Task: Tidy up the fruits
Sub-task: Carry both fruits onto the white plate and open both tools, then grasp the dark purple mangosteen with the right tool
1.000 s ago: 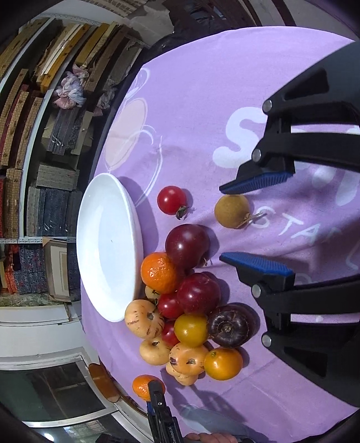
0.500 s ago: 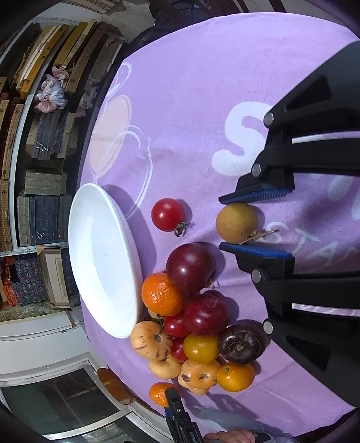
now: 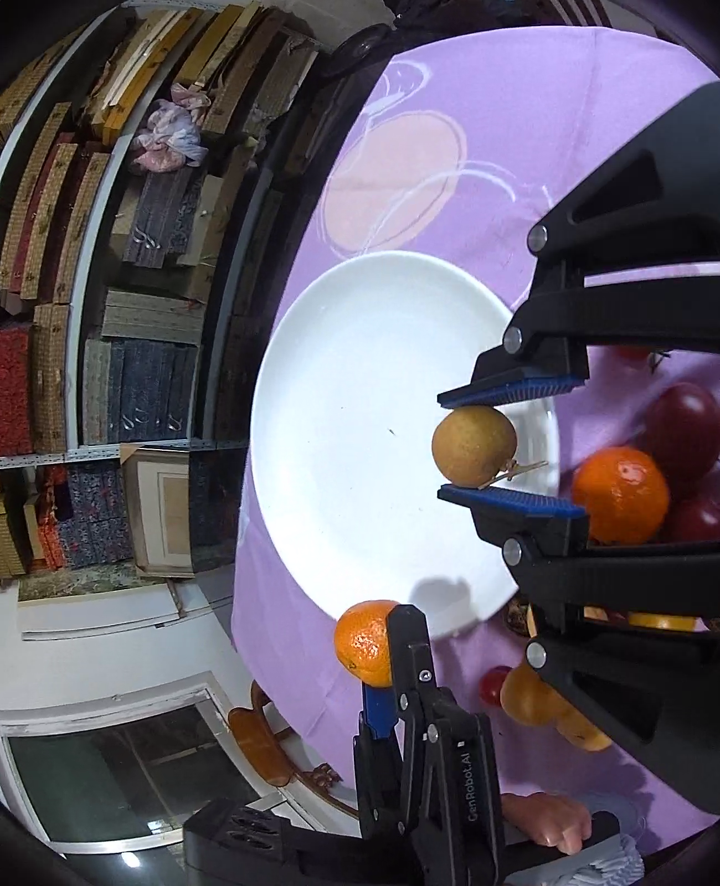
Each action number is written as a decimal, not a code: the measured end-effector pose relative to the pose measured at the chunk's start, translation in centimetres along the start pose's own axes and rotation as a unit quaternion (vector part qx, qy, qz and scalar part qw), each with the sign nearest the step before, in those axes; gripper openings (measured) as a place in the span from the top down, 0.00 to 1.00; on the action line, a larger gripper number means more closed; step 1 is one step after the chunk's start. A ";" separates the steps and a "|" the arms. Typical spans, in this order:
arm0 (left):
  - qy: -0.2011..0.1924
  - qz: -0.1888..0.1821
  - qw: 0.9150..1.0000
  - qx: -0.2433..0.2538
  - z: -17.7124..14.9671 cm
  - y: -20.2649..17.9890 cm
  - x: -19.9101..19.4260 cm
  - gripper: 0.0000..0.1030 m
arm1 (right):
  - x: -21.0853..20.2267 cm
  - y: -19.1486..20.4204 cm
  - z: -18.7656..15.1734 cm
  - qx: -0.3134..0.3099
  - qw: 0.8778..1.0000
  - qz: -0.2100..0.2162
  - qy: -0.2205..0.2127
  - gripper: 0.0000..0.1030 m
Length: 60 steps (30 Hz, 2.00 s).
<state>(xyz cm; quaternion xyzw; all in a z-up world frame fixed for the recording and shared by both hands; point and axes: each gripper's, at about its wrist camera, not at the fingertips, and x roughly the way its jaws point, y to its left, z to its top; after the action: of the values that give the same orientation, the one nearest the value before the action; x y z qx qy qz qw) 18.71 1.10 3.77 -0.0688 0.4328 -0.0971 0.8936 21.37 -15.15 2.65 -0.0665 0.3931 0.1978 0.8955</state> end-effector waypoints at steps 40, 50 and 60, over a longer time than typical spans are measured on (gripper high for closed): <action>-0.025 0.076 0.996 0.032 -13.9 -0.8 -7.7 0.11 | -11.9 2.3 -16.4 0.063 0.993 -0.002 -0.103 0.09; -0.016 0.104 0.994 0.037 -14.1 -0.1 -6.0 0.11 | -12.1 1.6 -15.7 0.066 0.992 0.012 -0.111 0.07; -0.023 0.126 0.992 -0.013 -13.8 2.7 -6.8 0.03 | -10.9 4.0 -15.5 0.013 0.995 0.043 -0.085 0.08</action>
<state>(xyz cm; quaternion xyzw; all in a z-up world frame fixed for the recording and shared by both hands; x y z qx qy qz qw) 3.99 4.81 -0.13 -0.0278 0.4183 0.0232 0.9076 2.55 -19.03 0.18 -0.0210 0.3206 0.2361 0.9171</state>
